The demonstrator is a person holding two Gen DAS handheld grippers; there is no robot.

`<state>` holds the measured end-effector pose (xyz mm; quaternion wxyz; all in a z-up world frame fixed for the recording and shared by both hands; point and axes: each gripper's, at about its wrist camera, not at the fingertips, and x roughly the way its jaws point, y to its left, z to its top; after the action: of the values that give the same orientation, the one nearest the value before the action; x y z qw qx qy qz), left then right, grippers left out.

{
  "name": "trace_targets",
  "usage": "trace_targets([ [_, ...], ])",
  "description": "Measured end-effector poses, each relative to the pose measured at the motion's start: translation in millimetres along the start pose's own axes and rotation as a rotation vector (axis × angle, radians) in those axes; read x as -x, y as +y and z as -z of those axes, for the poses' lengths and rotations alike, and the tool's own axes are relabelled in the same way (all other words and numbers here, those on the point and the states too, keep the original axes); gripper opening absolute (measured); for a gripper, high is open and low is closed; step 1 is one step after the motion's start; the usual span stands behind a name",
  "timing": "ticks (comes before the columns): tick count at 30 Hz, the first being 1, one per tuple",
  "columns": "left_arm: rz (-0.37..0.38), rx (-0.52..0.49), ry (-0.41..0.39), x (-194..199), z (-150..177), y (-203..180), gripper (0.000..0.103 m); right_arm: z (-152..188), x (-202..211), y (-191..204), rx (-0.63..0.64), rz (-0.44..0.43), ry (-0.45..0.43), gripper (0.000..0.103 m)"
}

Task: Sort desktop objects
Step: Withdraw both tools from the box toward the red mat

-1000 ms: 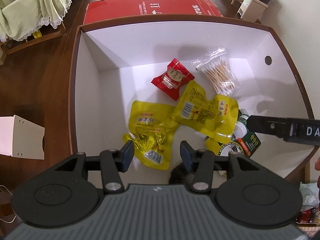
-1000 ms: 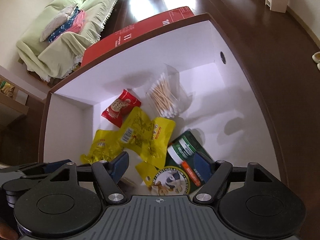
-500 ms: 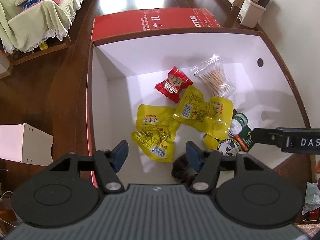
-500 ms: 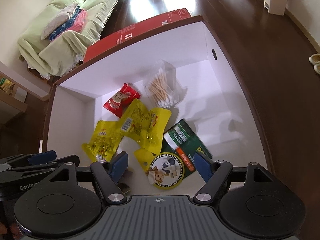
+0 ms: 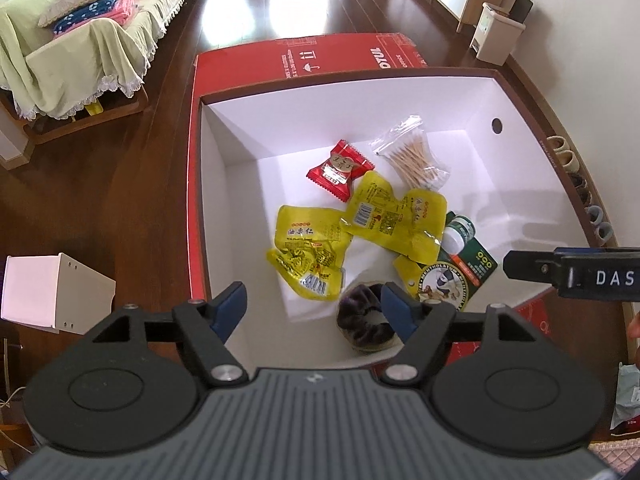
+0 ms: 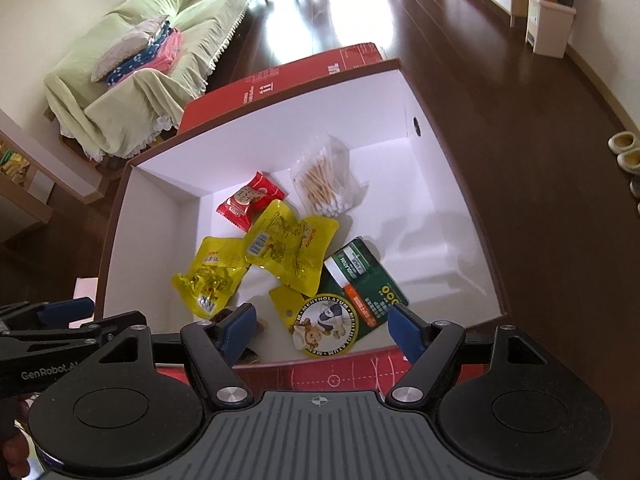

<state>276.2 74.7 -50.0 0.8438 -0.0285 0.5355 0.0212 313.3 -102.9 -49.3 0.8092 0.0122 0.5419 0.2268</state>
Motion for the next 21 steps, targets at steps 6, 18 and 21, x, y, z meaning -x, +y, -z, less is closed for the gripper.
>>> trace_targets([
  [6,-0.003,-0.012,-0.025,16.7,8.1,-5.5,0.075,9.0,14.2,3.6,0.011,0.007,-0.027,0.076],
  [18,-0.007,-0.040,-0.066,46.9,26.9,-16.1,0.078,29.8,52.6,7.1,0.022,-0.001,-0.100,0.076],
  [21,-0.007,-0.051,-0.080,55.3,31.4,-19.1,0.079,36.2,59.9,6.7,0.023,-0.004,-0.111,0.076],
])
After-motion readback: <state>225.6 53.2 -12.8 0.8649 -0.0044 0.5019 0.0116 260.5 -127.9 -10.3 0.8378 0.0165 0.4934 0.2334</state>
